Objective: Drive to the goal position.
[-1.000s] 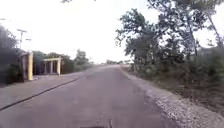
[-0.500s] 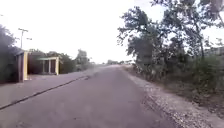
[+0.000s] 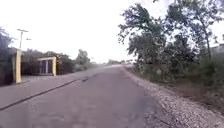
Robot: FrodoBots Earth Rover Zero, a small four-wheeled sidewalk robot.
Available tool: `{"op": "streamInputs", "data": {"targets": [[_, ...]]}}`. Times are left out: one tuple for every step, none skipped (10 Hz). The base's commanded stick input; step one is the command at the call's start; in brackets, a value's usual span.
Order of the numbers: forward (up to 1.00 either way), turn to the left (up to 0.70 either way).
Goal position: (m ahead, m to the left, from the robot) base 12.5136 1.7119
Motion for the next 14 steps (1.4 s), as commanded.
{"op": "streamInputs", "data": {"targets": [[1.00,0.00],[1.00,0.00],[1.00,0.00],[1.00,0.00],[1.00,0.00],[1.00,0.00],[1.00,0.00],[1.00,0.00],[1.00,0.00],[1.00,0.00],[1.00,0.00],[1.00,0.00],[1.00,0.00],[1.00,0.00]]}}
